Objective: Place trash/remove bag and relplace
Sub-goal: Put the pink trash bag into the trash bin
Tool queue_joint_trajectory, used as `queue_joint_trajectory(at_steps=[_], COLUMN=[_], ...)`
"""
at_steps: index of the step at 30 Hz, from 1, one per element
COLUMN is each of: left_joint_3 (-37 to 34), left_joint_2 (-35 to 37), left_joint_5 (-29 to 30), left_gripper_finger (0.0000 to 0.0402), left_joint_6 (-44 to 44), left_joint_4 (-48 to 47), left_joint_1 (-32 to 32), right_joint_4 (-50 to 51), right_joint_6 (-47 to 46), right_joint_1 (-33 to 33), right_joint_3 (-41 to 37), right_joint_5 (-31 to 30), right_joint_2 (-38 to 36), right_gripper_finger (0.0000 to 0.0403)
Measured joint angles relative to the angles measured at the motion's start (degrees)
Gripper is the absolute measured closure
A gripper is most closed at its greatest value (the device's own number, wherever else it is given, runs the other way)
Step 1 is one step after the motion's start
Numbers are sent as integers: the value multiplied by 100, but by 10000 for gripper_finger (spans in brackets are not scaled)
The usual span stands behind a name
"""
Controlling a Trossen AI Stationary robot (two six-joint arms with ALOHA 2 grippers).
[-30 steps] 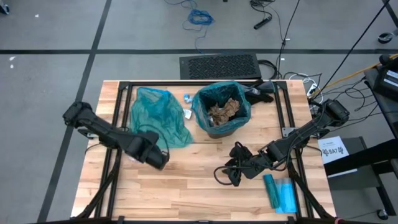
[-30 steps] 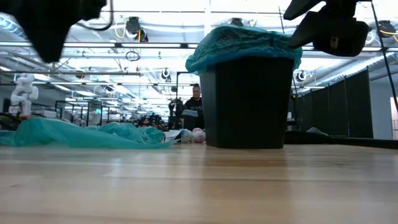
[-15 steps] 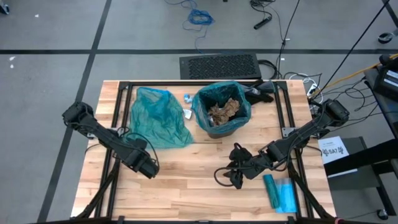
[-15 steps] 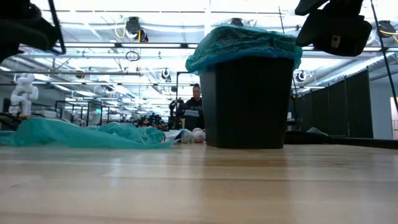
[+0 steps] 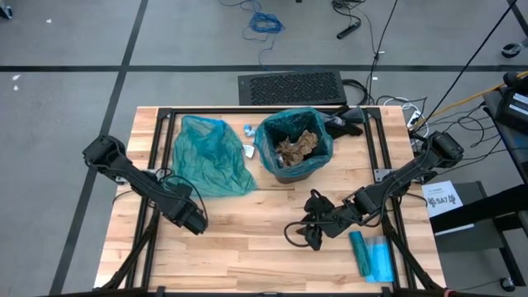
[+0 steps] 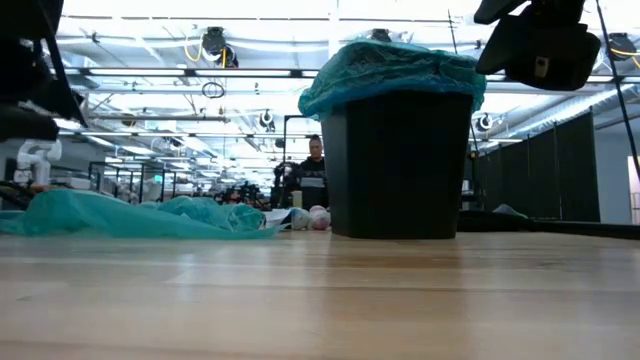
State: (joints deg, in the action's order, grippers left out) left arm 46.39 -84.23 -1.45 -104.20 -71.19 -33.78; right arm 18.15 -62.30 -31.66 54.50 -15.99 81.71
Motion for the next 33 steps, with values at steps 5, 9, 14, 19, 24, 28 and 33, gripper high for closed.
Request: queue_joint_trajectory(at_steps=[5,9,14,19,24,28,33], left_joint_3=[-571,-914,-985,-769,-456,-37,667], left_joint_2=[0,11,8,9,-2,-2,-2], left_joint_5=[16,14,-109,96,523,859,1510], left_gripper_finger=[314,314,359,398,400,401,401], left_joint_6=[-5,-46,200,263,315,663,1138], left_joint_4=[823,974,1190,1954,2881,3523,3661], left_joint_1=[0,8,4,4,4,4,13], right_joint_4=[0,-7,-17,-17,-11,-13,-14], right_joint_6=[-150,-154,-215,-188,-121,16,185], right_joint_1=[13,13,22,33,116,173,173], right_joint_3=[0,0,0,0,0,0,0], right_joint_5=[-18,-20,-28,-39,-43,-44,-44], right_joint_2=[0,0,0,0,0,0,0], right_gripper_finger=[234,234,234,234,234,234,234])
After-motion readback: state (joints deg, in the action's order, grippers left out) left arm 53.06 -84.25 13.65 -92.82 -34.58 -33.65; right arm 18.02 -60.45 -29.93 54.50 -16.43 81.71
